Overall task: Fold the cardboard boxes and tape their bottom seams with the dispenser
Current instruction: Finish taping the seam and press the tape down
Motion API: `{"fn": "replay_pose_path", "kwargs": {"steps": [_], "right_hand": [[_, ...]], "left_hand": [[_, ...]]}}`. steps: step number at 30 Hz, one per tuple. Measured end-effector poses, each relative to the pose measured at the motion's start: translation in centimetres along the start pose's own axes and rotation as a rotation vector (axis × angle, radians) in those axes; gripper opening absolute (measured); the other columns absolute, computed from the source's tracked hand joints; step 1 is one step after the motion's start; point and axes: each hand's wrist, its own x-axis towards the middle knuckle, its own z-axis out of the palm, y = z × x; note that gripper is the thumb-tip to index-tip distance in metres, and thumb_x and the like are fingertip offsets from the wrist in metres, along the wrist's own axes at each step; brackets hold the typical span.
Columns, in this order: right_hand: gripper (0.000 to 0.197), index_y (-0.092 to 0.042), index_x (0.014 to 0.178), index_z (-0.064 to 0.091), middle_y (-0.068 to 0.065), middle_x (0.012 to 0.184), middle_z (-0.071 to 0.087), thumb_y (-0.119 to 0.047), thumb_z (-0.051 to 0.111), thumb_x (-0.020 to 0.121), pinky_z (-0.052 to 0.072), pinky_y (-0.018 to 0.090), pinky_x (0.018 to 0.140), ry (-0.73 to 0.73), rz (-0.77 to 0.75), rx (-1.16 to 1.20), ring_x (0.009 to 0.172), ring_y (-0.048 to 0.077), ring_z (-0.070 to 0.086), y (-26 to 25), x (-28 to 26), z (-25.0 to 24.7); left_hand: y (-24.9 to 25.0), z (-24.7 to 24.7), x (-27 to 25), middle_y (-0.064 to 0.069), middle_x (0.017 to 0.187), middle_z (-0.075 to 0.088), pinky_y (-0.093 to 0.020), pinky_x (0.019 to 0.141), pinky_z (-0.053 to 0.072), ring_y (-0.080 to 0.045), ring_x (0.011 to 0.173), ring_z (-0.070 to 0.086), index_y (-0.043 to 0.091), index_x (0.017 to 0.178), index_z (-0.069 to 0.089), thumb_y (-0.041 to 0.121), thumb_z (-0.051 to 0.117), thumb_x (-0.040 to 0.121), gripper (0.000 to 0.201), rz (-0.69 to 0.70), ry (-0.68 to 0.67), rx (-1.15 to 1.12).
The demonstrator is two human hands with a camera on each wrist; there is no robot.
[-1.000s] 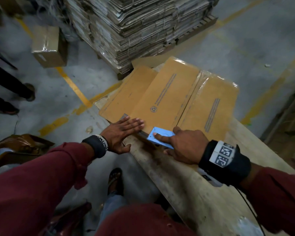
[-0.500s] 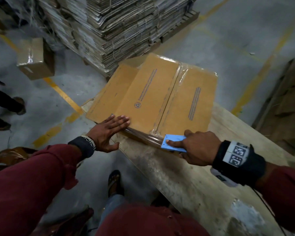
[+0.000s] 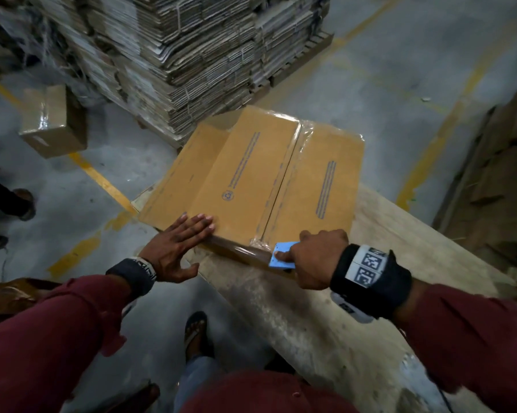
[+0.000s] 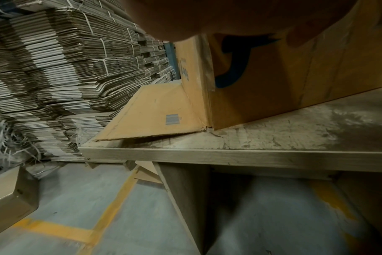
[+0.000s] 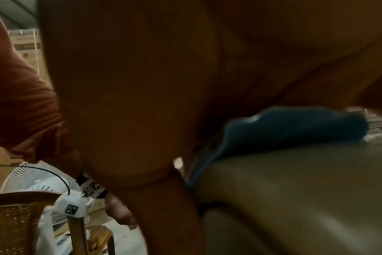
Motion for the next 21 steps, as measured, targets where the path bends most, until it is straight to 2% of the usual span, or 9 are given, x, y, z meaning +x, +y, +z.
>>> {"fn": "replay_pose_path", "kwargs": {"steps": [4, 7, 9, 12, 14, 16, 21], "right_hand": [[0.052, -0.061, 0.148, 0.03, 0.004, 0.127, 0.048, -0.059, 0.04, 0.097, 0.047, 0.051, 0.093, -0.017, -0.022, 0.018, 0.105, 0.033, 0.06, 0.6, -0.2, -0.6], [0.05, -0.061, 0.147, 0.031, 0.003, 0.127, 0.049, -0.062, 0.039, 0.097, 0.047, 0.05, 0.093, -0.018, -0.03, 0.024, 0.108, 0.031, 0.06, 0.8, -0.1, -0.8], [0.05, -0.06, 0.146, 0.033, 0.003, 0.128, 0.05, -0.061, 0.04, 0.096, 0.046, 0.049, 0.092, -0.016, -0.044, 0.033, 0.11, 0.031, 0.06, 0.7, 0.1, -0.7], [0.049, -0.055, 0.142, 0.042, 0.004, 0.123, 0.053, -0.055, 0.045, 0.093, 0.045, 0.045, 0.083, -0.006, -0.055, 0.027, 0.102, 0.031, 0.061, 0.7, 0.4, -0.5], [0.047, -0.049, 0.139, 0.05, 0.003, 0.115, 0.057, -0.053, 0.048, 0.092, 0.047, 0.04, 0.08, 0.03, -0.063, 0.009, 0.093, 0.029, 0.062, 0.7, 0.5, -0.5], [0.049, -0.047, 0.14, 0.05, 0.003, 0.115, 0.061, -0.053, 0.05, 0.092, 0.047, 0.037, 0.076, 0.05, -0.094, -0.035, 0.096, 0.029, 0.065, 0.8, 0.5, -0.5], [0.055, -0.052, 0.146, 0.043, 0.004, 0.12, 0.064, -0.052, 0.054, 0.091, 0.046, 0.034, 0.075, 0.08, -0.168, -0.061, 0.104, 0.032, 0.066, 1.9, -0.6, -0.8]], "left_hand": [[0.6, -0.5, 0.3, -0.005, 0.172, 0.02, -0.054, 0.127, 0.018, -0.027, 0.159, 0.016, 0.012, 0.162, 0.029, 0.042, 0.071, 0.078, 0.099, -0.018, -0.007, 0.001], [2.1, -1.2, 0.8, -0.009, 0.168, 0.029, -0.06, 0.123, 0.024, -0.029, 0.157, 0.025, 0.011, 0.16, 0.034, 0.053, 0.067, 0.076, 0.1, -0.062, 0.021, 0.071], [5.4, -1.2, 2.0, -0.014, 0.166, 0.033, -0.06, 0.123, 0.023, -0.032, 0.154, 0.031, 0.006, 0.158, 0.037, 0.061, 0.065, 0.076, 0.102, -0.066, 0.017, 0.11], [12.5, 0.7, 5.6, -0.016, 0.17, 0.021, -0.054, 0.128, 0.013, -0.029, 0.158, 0.018, 0.003, 0.16, 0.029, 0.065, 0.057, 0.08, 0.105, -0.011, -0.056, 0.05], [15.6, 2.5, 7.3, -0.017, 0.172, 0.008, -0.051, 0.128, 0.013, -0.028, 0.16, 0.005, 0.002, 0.163, 0.018, 0.067, 0.054, 0.079, 0.112, -0.096, -0.115, 0.03], [16.3, 3.6, 7.7, -0.017, 0.172, 0.001, -0.05, 0.128, 0.013, -0.028, 0.16, -0.001, 0.003, 0.164, 0.011, 0.067, 0.055, 0.078, 0.116, -0.18, -0.135, 0.04], [15.5, 3.5, 7.4, -0.016, 0.171, 0.014, -0.044, 0.129, 0.015, -0.025, 0.16, 0.009, 0.002, 0.163, 0.019, 0.06, 0.063, 0.075, 0.114, -0.118, -0.102, 0.057]]}}
